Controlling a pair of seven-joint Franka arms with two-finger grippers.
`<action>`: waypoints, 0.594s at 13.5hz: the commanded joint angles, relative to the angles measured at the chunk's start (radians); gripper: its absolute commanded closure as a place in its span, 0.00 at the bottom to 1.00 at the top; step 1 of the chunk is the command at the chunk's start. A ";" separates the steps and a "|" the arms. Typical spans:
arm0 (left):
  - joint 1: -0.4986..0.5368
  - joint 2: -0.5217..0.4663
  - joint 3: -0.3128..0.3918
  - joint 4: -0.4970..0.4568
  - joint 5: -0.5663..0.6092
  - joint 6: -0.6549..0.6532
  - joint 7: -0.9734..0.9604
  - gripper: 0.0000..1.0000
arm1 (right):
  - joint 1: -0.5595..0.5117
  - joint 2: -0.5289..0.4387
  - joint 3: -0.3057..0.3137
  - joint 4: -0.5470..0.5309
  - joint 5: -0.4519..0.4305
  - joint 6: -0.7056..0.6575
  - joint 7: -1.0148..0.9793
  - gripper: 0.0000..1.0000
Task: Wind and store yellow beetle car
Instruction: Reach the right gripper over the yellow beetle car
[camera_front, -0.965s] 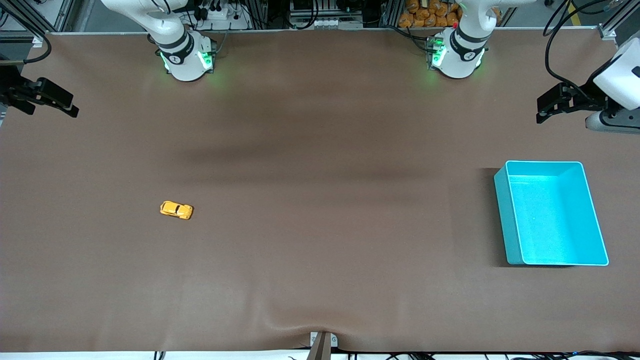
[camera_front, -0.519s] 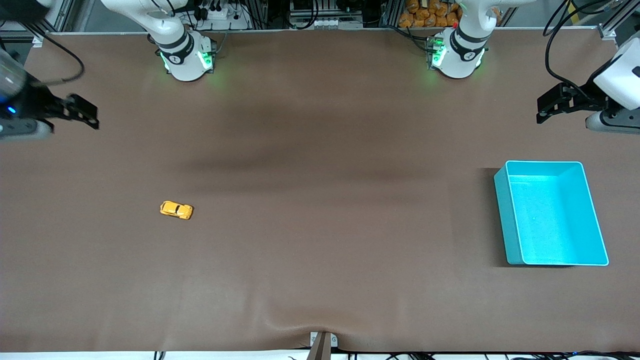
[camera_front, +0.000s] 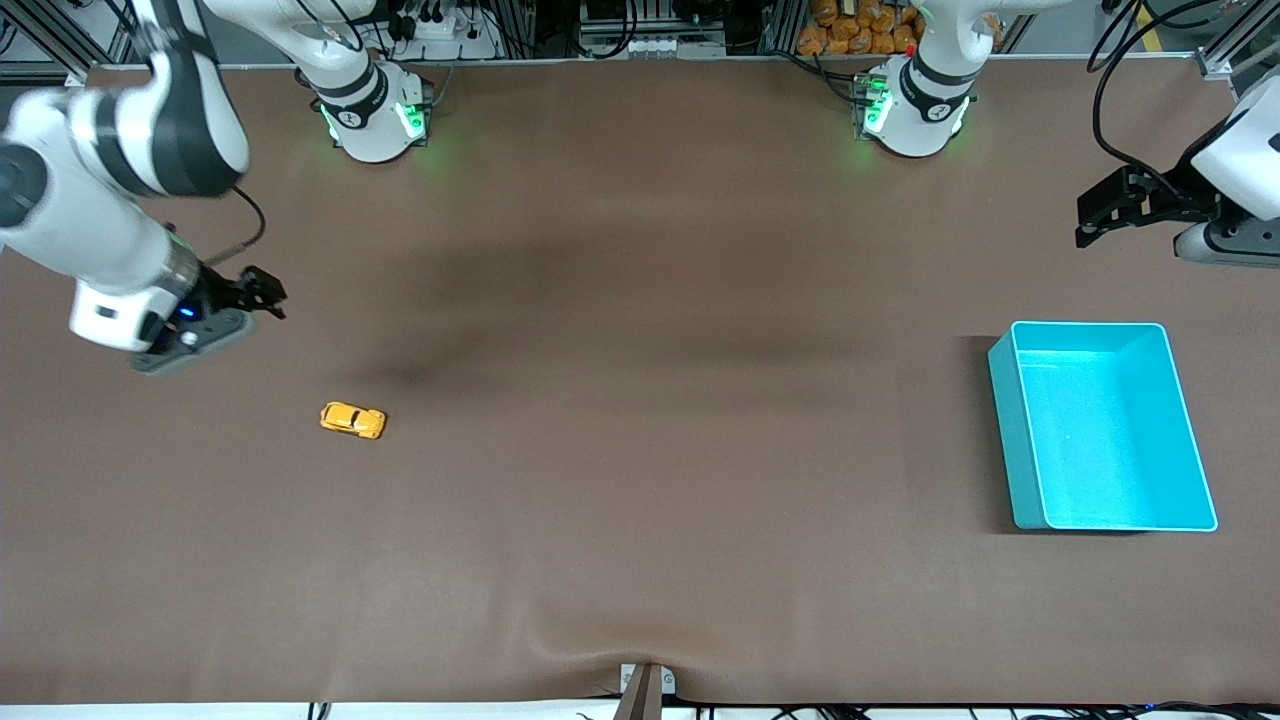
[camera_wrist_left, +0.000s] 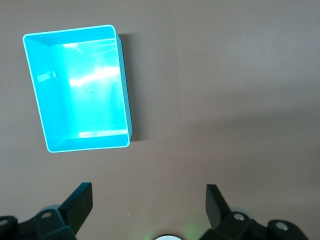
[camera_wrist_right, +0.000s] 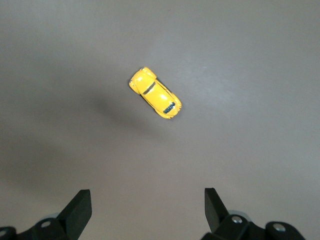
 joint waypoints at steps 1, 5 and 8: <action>0.003 0.005 -0.003 0.015 0.024 0.000 0.018 0.00 | -0.040 0.110 0.043 -0.003 -0.008 0.103 -0.269 0.00; 0.003 0.007 -0.003 0.015 0.024 0.000 0.016 0.00 | -0.048 0.249 0.043 0.002 -0.008 0.276 -0.595 0.00; 0.003 0.005 -0.003 0.015 0.024 0.000 0.016 0.00 | -0.123 0.357 0.115 0.017 -0.016 0.387 -0.677 0.00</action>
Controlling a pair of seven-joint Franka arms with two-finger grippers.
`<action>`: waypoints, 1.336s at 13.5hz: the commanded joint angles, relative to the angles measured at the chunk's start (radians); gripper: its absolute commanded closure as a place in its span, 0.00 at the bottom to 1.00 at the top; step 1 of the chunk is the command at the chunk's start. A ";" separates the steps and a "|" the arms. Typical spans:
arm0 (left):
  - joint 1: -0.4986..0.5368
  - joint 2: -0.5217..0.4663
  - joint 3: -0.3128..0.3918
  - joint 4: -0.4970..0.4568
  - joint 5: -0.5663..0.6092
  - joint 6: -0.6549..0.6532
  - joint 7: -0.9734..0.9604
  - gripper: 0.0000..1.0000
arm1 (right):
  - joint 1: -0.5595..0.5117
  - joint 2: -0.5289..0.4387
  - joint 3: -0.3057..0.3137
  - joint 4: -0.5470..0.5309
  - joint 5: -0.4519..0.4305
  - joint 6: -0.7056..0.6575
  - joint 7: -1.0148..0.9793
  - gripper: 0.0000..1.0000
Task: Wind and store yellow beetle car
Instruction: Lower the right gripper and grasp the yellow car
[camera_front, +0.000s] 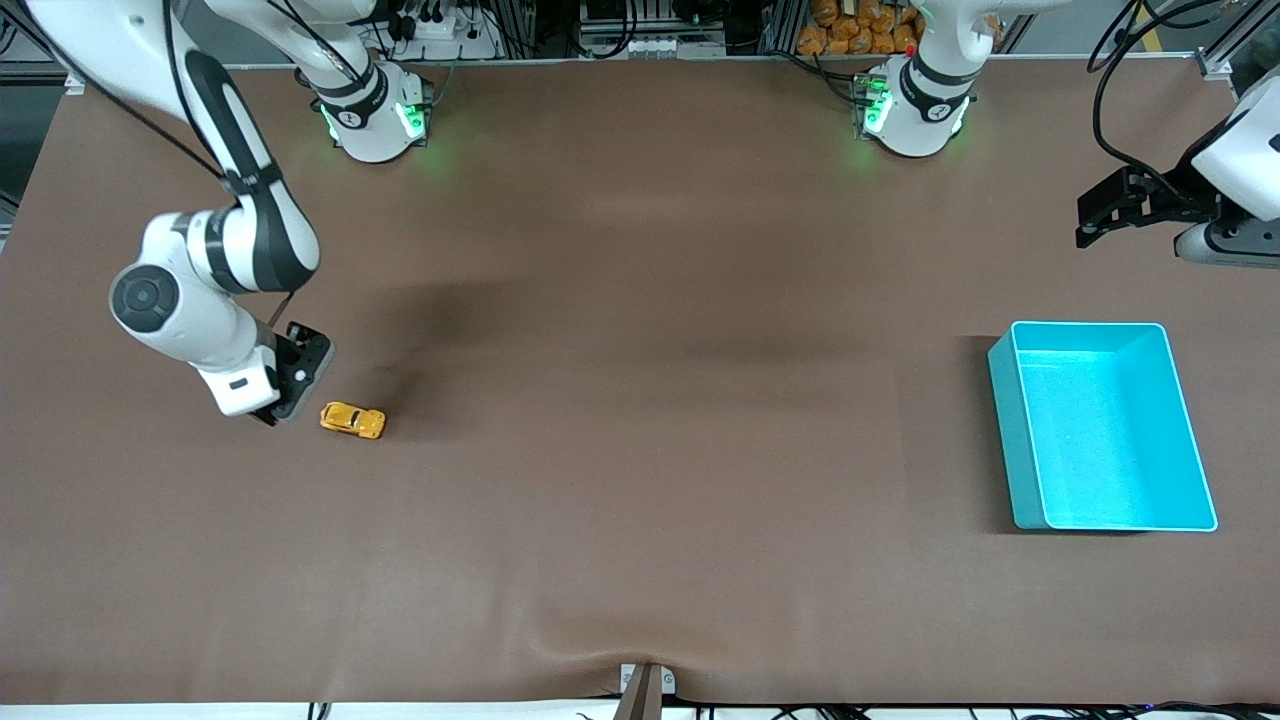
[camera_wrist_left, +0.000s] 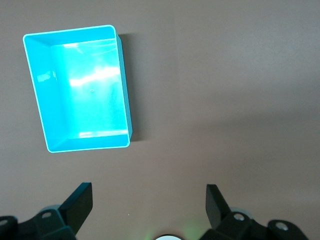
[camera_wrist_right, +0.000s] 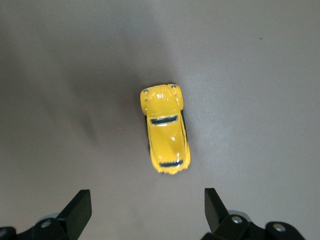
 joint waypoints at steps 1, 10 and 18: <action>0.002 0.006 -0.003 0.015 0.024 0.000 0.016 0.00 | -0.056 0.079 0.061 0.036 -0.015 0.066 -0.074 0.00; 0.002 0.004 -0.003 0.015 0.024 0.000 0.016 0.00 | -0.014 0.170 0.068 0.073 -0.087 0.146 -0.073 0.31; 0.002 0.004 -0.003 0.015 0.024 0.000 0.016 0.00 | 0.036 0.190 0.061 0.078 -0.090 0.165 -0.125 1.00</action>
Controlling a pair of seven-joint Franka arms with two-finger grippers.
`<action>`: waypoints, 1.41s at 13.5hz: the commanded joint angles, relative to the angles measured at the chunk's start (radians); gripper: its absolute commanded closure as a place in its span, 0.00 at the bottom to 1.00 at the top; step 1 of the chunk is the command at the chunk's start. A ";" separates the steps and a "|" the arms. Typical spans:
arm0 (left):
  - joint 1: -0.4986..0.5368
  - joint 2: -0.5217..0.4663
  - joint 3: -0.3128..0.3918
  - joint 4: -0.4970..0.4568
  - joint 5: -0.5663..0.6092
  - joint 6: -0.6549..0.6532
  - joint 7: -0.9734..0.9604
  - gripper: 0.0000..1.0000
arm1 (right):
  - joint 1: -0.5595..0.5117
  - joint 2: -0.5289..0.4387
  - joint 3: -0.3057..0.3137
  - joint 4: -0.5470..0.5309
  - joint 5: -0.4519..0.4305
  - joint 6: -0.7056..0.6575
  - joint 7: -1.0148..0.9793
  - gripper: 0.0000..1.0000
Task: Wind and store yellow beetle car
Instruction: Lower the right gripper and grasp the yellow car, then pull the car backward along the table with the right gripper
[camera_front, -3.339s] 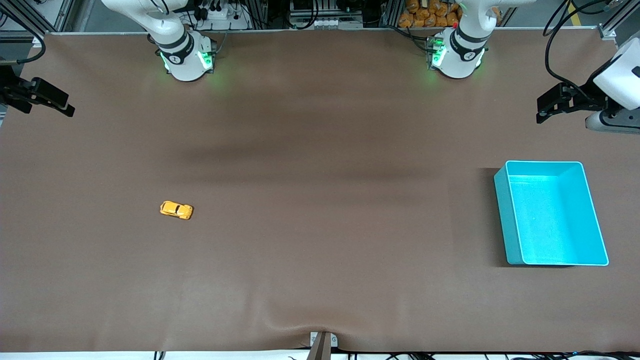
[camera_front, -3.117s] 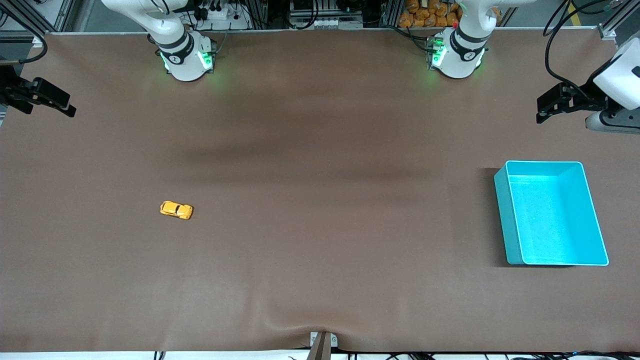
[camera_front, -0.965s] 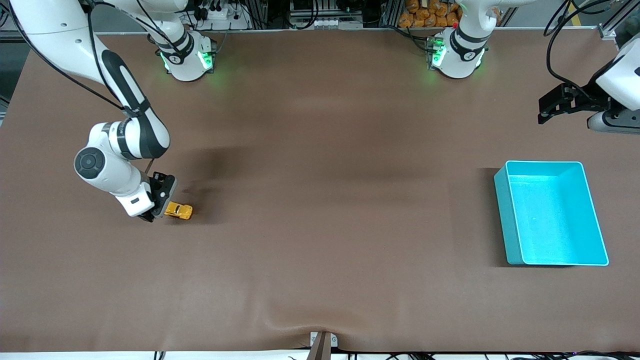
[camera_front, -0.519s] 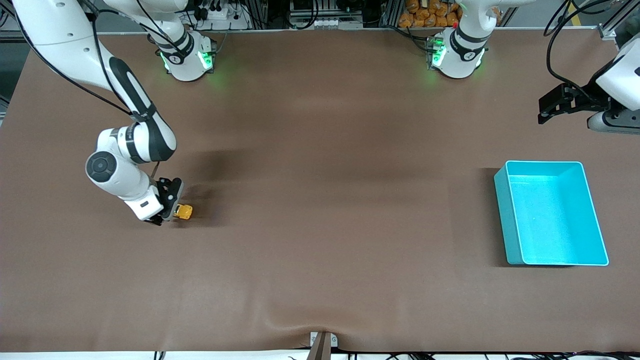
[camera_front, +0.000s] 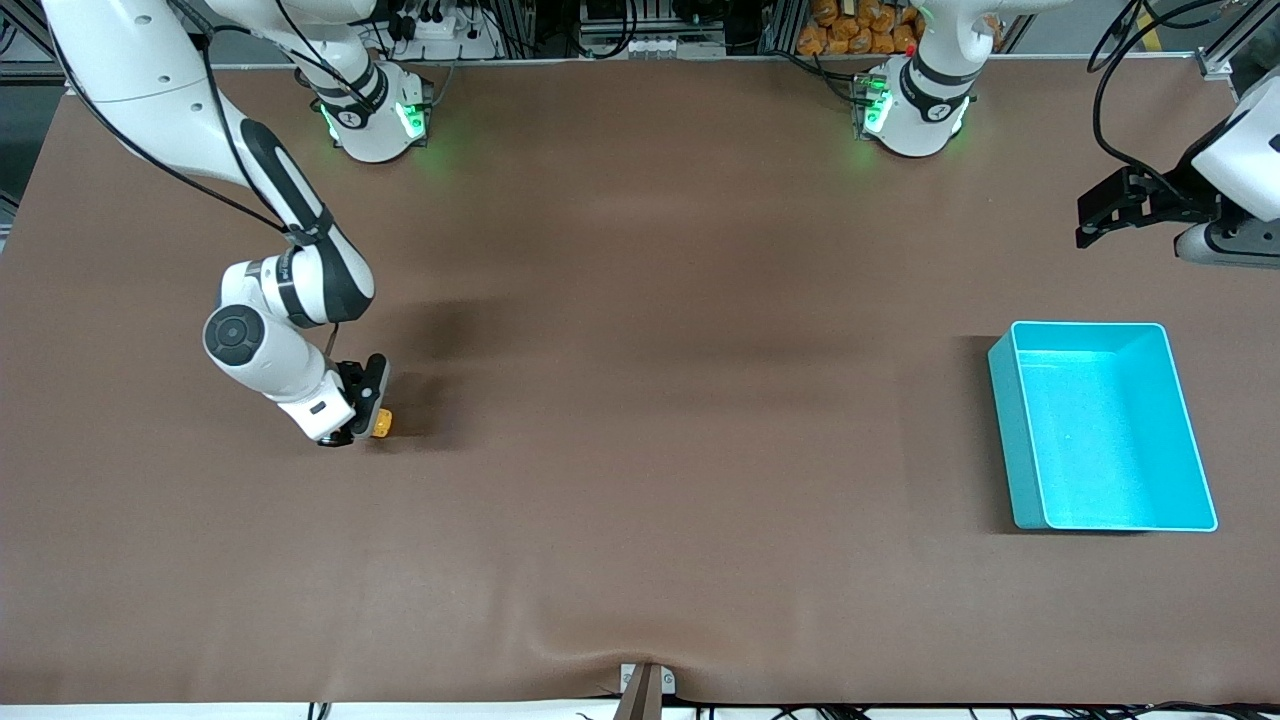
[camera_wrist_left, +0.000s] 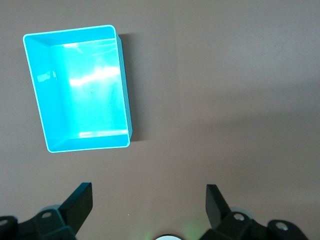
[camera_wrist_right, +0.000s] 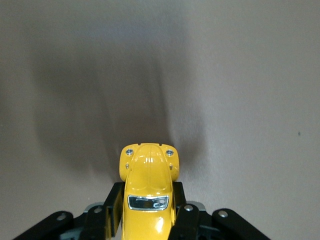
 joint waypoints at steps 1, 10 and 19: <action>0.002 0.004 -0.003 0.016 0.024 0.000 0.016 0.00 | 0.004 0.036 -0.004 0.026 -0.015 0.019 -0.050 1.00; 0.002 0.006 -0.003 0.016 0.024 0.000 0.016 0.00 | -0.074 0.087 -0.004 0.058 -0.015 0.033 -0.150 1.00; 0.002 0.006 -0.003 0.016 0.024 0.000 0.016 0.00 | -0.206 0.102 -0.009 0.058 -0.027 0.032 -0.251 1.00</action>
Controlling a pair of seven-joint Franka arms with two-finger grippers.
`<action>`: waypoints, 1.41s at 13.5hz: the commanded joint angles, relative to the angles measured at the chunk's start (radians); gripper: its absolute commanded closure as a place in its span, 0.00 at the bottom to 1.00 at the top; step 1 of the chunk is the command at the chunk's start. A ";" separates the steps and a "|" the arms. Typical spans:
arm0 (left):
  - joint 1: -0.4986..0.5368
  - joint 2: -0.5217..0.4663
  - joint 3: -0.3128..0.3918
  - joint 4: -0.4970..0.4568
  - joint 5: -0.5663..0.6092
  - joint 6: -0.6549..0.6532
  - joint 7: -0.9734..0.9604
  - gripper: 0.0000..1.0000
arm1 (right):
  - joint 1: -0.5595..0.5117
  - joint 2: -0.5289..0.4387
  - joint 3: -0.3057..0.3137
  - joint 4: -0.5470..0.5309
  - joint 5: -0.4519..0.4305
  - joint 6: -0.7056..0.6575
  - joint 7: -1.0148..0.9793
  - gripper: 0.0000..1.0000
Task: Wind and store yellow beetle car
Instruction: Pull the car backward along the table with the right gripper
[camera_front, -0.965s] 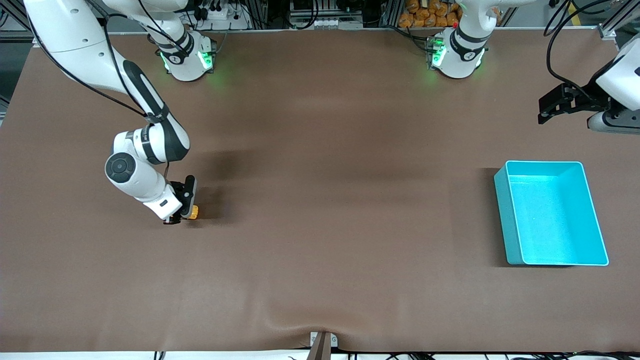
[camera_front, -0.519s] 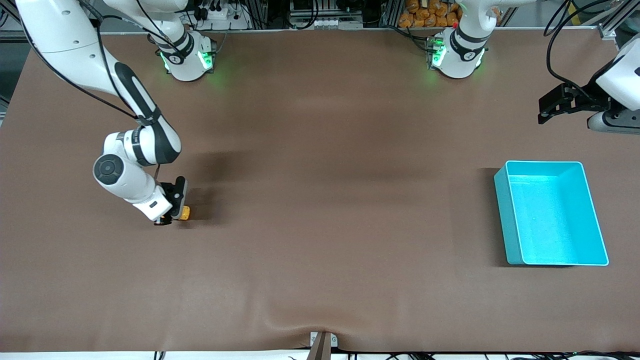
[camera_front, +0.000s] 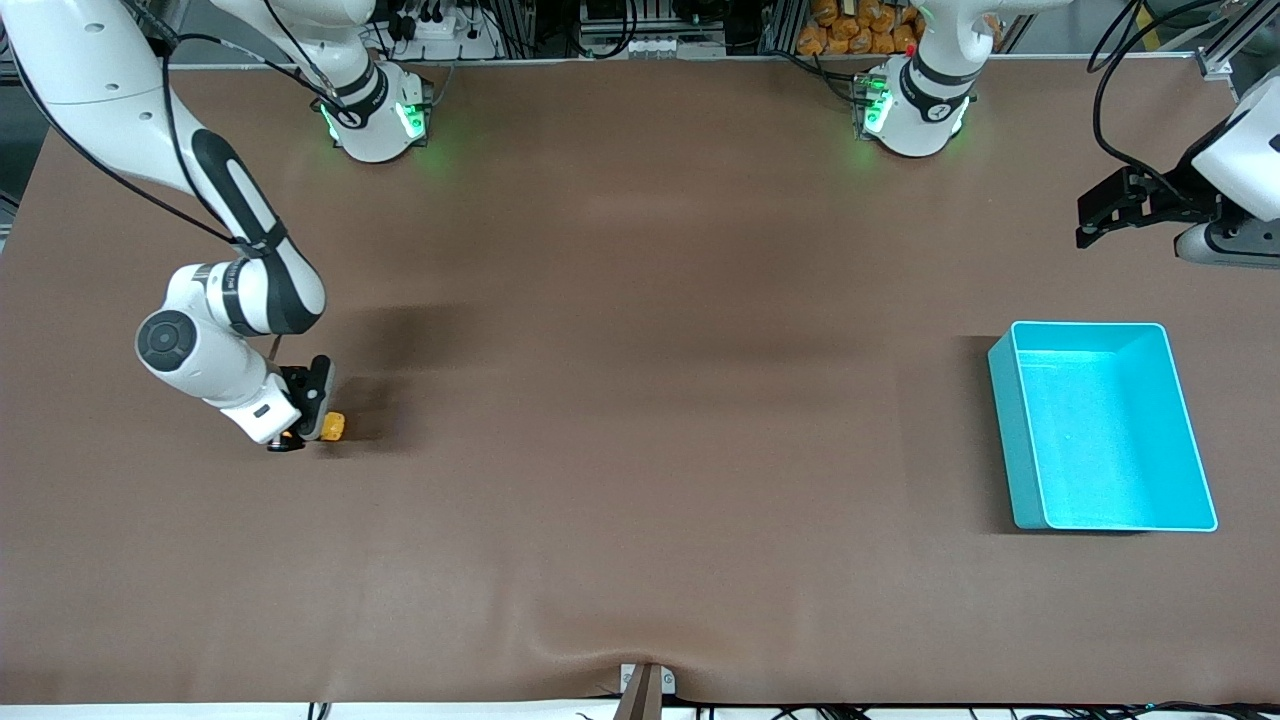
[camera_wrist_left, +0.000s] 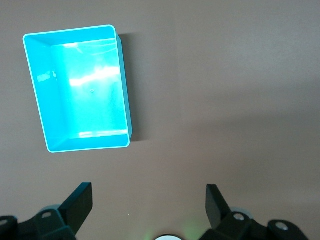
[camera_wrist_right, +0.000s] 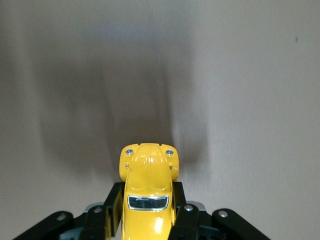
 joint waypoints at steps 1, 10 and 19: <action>0.002 0.004 -0.003 0.015 0.024 0.000 0.016 0.00 | -0.062 0.095 0.002 0.048 -0.027 0.032 -0.066 1.00; 0.002 0.004 -0.003 0.015 0.024 0.000 0.016 0.00 | -0.189 0.130 0.000 0.088 -0.030 0.029 -0.246 1.00; 0.002 0.004 -0.003 0.015 0.024 0.000 0.016 0.00 | -0.280 0.141 0.006 0.215 -0.013 -0.074 -0.307 0.00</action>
